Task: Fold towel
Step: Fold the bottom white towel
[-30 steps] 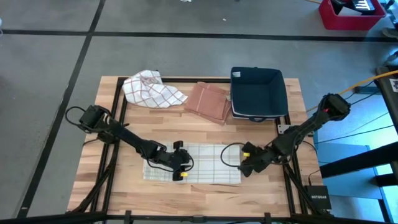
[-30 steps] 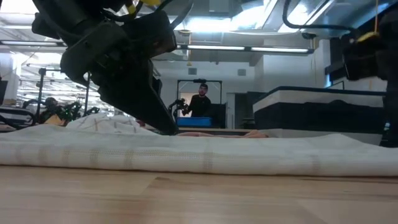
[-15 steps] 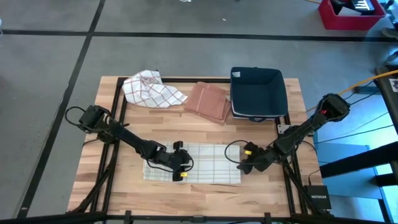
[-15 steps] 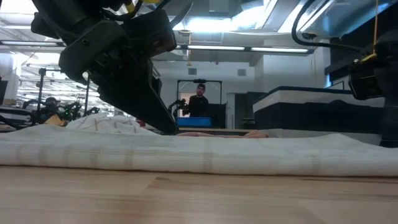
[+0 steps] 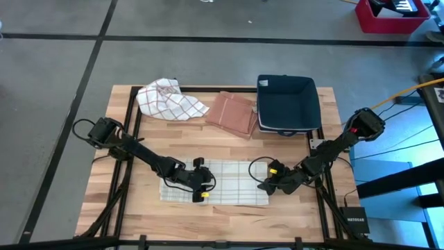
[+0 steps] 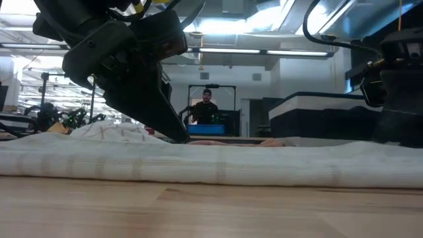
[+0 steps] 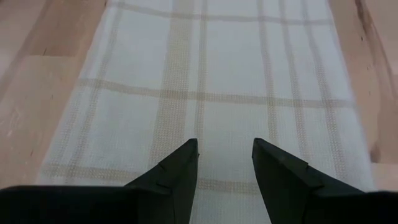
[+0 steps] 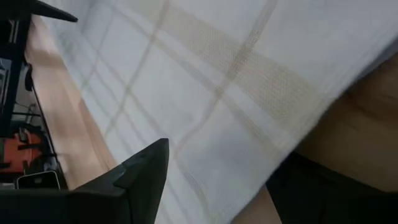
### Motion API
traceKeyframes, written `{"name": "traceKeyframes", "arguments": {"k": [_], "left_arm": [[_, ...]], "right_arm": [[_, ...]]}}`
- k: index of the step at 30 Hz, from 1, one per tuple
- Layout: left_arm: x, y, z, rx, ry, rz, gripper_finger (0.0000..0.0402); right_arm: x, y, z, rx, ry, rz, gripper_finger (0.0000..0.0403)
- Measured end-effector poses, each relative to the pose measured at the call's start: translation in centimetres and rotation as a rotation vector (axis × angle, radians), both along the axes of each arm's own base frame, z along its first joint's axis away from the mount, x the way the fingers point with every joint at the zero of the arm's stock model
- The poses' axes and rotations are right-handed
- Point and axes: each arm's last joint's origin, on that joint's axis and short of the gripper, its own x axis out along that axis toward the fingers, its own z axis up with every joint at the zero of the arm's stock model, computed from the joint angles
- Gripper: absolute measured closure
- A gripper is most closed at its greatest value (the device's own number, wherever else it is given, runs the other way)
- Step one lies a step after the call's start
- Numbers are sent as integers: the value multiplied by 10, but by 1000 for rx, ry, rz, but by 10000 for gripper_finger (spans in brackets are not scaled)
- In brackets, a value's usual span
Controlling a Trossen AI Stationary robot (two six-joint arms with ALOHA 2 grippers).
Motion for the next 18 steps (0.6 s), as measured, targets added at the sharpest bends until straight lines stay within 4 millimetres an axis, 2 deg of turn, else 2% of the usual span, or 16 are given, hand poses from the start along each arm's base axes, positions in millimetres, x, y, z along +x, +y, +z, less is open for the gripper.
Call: {"name": "traceKeyframes", "arguments": {"k": [5, 8, 13, 18], "left_arm": [[0, 0, 0, 0, 0, 0, 257], [0, 0, 0, 9, 2, -8, 257], [0, 0, 0, 16, 1, -15, 257], [0, 0, 0, 15, 2, -13, 257]], "right_arm": [[3, 0, -3, -48, -46, -28, 157], [6, 0, -9, -90, -68, -51, 181], [10, 1, -13, -149, -83, -37, 249], [16, 5, -8, -211, -91, 18, 348]]}}
